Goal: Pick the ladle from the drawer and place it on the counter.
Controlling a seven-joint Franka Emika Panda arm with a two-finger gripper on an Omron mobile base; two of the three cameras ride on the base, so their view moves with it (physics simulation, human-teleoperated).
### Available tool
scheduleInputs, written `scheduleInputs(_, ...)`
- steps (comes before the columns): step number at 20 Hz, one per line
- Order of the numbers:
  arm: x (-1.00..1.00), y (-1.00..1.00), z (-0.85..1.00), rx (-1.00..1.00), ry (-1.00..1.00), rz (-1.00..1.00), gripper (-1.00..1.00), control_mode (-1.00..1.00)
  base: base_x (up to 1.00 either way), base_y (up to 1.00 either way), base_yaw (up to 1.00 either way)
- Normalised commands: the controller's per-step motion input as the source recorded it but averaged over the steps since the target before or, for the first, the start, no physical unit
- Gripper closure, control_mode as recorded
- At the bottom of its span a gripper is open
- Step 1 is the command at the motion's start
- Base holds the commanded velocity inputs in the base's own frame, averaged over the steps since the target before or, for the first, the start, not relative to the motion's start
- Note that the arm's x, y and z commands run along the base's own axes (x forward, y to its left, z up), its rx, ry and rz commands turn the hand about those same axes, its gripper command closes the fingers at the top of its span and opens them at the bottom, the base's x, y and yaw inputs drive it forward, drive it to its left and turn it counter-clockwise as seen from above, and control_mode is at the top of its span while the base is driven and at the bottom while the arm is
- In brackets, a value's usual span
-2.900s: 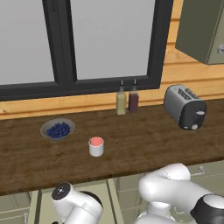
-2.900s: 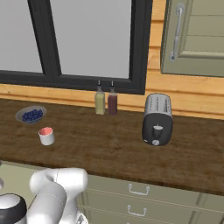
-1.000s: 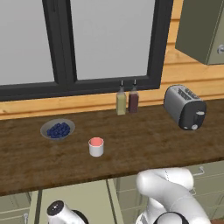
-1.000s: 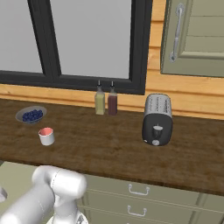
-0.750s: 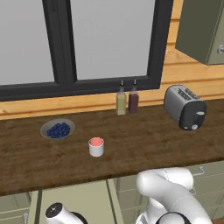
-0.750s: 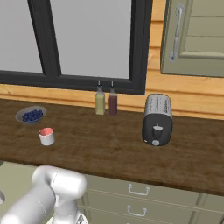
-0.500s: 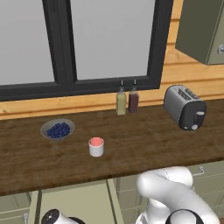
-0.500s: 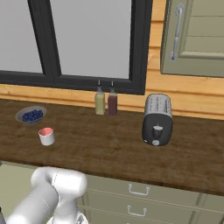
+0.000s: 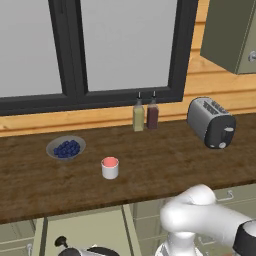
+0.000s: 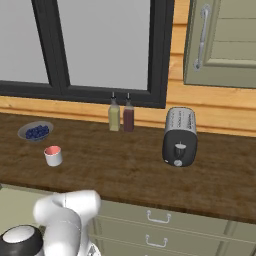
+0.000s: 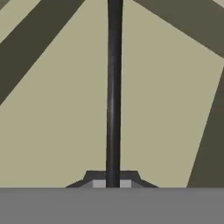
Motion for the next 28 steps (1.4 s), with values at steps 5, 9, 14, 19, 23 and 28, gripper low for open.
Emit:
scheduleInputs(5,0.72,-0.59,0.98,0.11,0.0,-0.15,1.0,-1.0,0.0,0.0,0.0)
scheduleInputs(9,0.46,-0.82,1.0,0.14,0.06,-0.25,1.0,-1.0,0.0,0.0,0.0)
scheduleInputs(14,0.86,-0.6,0.75,0.05,0.12,-0.32,1.0,-1.0,0.0,0.0,0.0)
scheduleInputs(19,0.79,-0.73,0.59,0.0,0.23,-0.34,1.0,-1.0,0.0,0.0,0.0)
scheduleInputs(23,0.65,-0.62,0.75,0.0,0.16,-0.25,1.0,-1.0,0.0,0.0,0.0)
scheduleInputs(28,0.64,-0.59,0.51,0.02,0.03,-0.12,1.0,-1.0,0.0,0.0,0.0)
